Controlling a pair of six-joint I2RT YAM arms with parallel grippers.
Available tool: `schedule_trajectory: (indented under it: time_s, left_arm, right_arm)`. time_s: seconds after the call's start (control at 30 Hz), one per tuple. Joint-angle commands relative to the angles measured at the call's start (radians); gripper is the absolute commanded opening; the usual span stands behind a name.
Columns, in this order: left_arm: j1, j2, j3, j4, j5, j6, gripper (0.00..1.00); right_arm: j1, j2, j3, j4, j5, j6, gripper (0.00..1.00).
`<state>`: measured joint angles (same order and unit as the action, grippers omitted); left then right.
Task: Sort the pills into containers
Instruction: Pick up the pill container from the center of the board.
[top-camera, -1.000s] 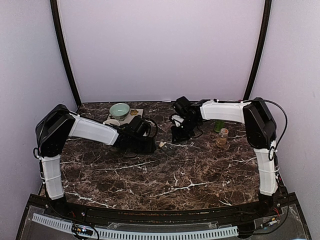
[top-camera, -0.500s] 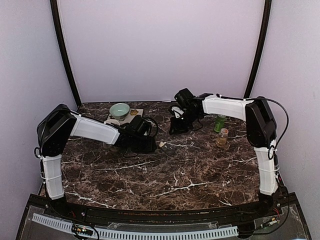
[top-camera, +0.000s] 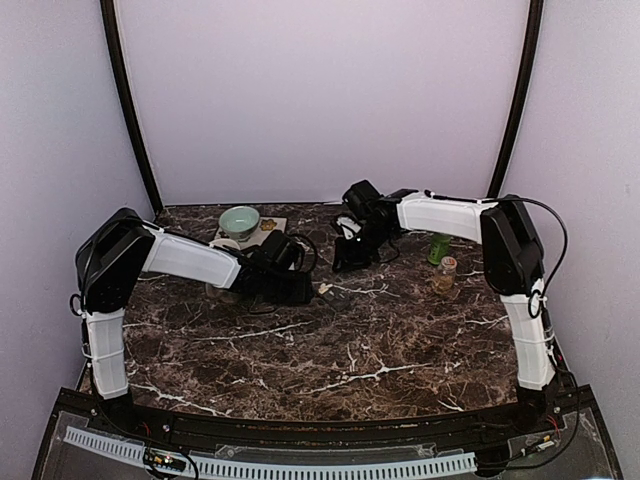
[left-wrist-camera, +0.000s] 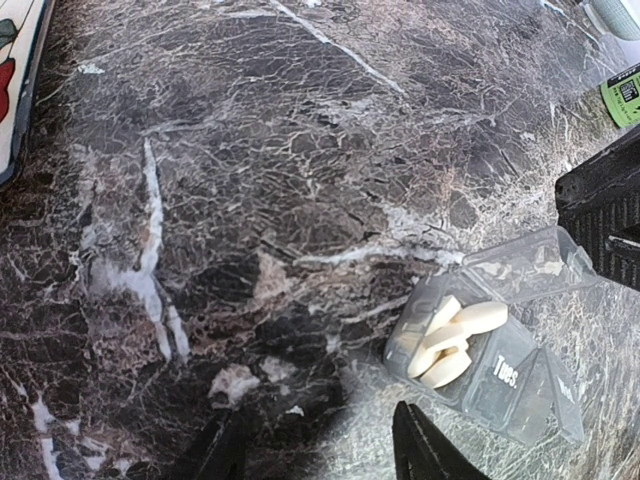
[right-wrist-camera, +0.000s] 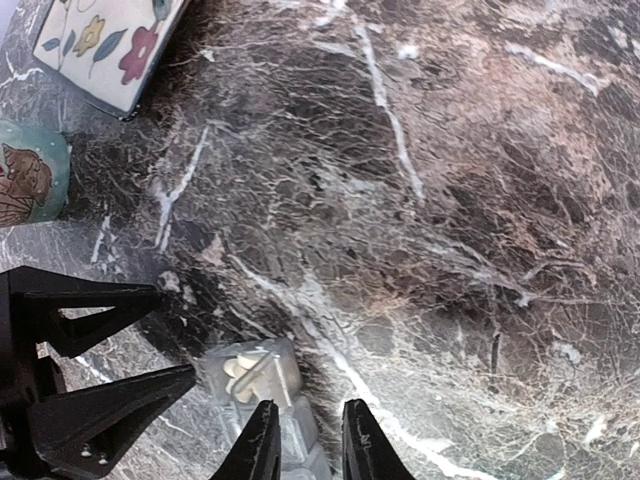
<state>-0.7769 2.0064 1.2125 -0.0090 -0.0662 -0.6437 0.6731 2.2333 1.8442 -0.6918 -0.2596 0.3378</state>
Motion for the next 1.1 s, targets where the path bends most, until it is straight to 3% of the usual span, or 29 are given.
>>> schedule_trajectory:
  time_s: [0.0, 1.07]
  left_arm:
    - [0.008, 0.058, -0.009, -0.098, 0.025, -0.003, 0.54]
    - [0.009, 0.086, 0.008, -0.117, 0.035, 0.019, 0.54]
  right_arm:
    - [0.017, 0.029, 0.046, -0.004, -0.021, -0.006, 0.23]
    - [0.046, 0.037, 0.007, -0.008, -0.068, -0.028, 0.26]
